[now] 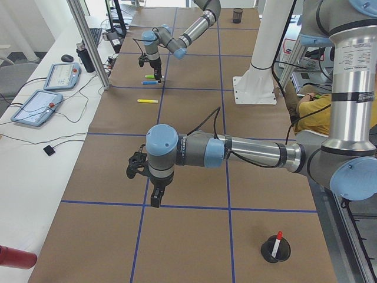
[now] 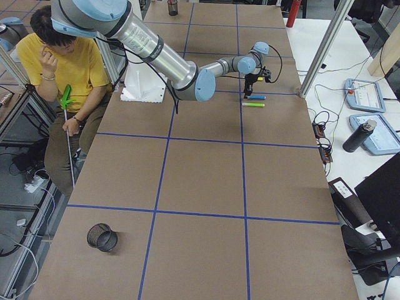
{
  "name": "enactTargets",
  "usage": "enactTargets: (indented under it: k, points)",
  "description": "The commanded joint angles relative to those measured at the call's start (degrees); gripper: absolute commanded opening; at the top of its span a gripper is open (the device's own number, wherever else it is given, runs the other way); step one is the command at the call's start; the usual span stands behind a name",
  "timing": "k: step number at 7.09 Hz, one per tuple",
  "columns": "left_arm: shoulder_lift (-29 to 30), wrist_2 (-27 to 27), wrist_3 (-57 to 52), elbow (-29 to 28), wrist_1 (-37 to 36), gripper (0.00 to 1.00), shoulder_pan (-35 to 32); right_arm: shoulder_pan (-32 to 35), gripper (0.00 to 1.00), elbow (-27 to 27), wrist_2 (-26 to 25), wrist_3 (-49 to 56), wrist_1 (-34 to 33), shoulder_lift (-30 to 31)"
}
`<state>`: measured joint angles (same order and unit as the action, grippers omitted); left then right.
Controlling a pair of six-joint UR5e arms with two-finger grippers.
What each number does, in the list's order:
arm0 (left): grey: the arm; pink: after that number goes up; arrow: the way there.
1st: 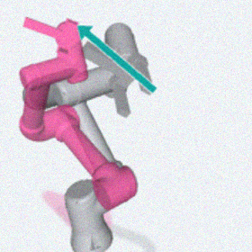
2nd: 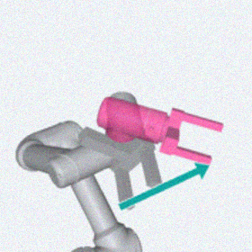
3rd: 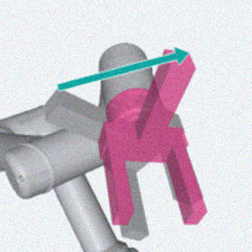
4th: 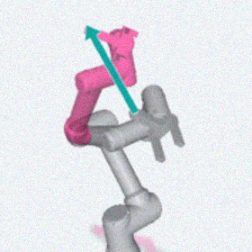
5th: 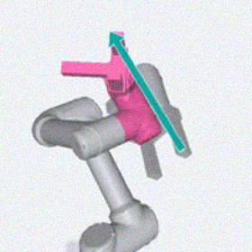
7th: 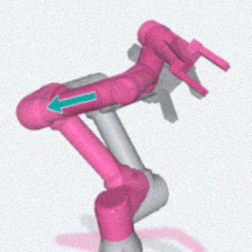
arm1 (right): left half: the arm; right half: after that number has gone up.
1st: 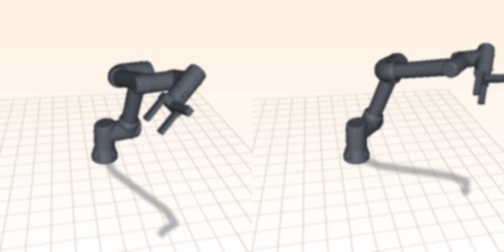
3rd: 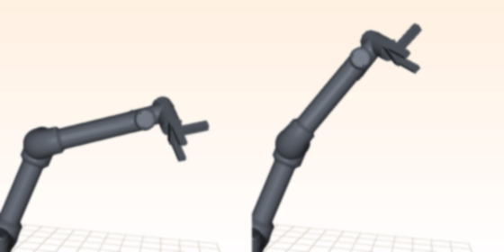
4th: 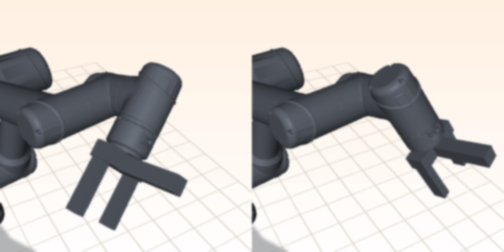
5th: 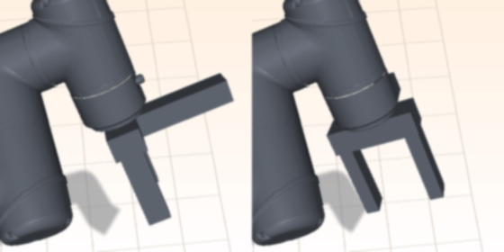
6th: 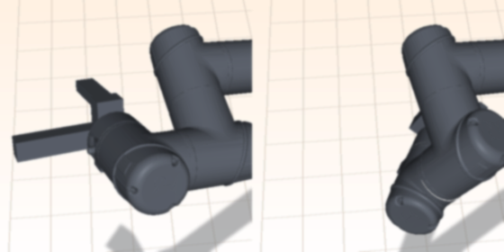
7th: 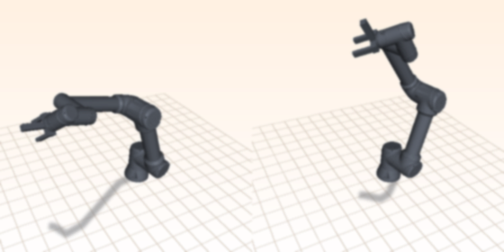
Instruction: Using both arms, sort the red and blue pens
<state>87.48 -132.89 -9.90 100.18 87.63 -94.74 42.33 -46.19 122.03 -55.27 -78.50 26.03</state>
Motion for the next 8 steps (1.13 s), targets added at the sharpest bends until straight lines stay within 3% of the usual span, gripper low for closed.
enactTargets:
  k: [1, 4, 6, 8]
  points:
    - [-0.03, 0.00, -0.03, 0.02, 0.00, 1.00, -0.01, -0.22, 0.54, 0.57, -0.48, -0.71, 0.28, 0.07]
    - [-0.03, 0.00, -0.12, 0.10, 0.00, 1.00, -0.01, -0.66, 0.51, 2.95, -1.44, -2.56, 3.88, -0.11]
    - [-0.03, 0.00, -0.03, 0.02, 0.00, 1.00, 0.08, -1.02, 0.38, 2.95, -1.71, -3.78, 3.79, -0.46]
    - [-0.03, 0.00, -0.12, 0.02, 0.00, 1.00, -0.01, -1.63, 0.33, 2.95, -2.32, -3.88, 3.79, -0.46]
